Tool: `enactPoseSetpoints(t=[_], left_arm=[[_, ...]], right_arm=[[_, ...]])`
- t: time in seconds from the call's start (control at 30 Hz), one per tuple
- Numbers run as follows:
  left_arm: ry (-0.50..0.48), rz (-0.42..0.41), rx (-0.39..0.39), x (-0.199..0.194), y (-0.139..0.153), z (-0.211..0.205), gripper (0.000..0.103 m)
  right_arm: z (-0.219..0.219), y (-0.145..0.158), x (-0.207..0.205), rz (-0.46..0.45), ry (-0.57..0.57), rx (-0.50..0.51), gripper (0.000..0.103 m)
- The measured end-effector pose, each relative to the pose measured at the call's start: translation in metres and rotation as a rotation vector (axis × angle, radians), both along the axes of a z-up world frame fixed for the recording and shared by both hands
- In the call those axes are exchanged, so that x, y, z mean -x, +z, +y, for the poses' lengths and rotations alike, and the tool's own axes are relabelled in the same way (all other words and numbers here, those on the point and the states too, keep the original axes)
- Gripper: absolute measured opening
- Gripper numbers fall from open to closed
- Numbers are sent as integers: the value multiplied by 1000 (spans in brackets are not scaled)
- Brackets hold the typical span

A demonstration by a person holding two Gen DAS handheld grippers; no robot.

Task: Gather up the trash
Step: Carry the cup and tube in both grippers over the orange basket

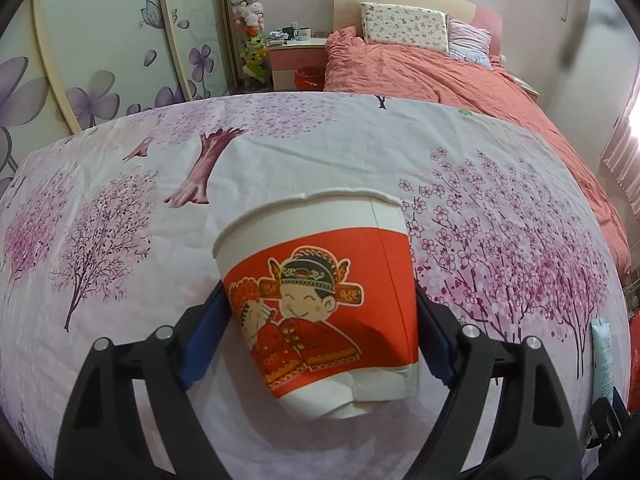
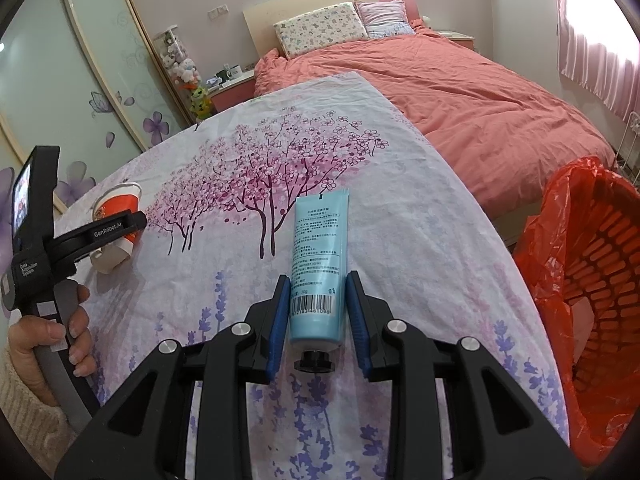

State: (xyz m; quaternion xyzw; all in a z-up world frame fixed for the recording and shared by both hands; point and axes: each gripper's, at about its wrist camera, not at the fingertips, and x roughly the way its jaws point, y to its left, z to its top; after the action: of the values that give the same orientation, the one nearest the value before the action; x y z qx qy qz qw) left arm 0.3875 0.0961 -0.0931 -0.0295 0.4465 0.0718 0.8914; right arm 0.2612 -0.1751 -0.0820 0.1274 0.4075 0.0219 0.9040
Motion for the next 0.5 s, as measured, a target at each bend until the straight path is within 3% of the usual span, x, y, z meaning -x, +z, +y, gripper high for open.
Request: enactPoseSetpoints(t=[0.27,0.5], left_arm=[[-53,-5,-51,21,3,-8,79],[-107,-23,-86,54,13,-14,79]], right_arm=[[3,1,-1,0,9,19,29],[10,13,25,-51,47,24,28]])
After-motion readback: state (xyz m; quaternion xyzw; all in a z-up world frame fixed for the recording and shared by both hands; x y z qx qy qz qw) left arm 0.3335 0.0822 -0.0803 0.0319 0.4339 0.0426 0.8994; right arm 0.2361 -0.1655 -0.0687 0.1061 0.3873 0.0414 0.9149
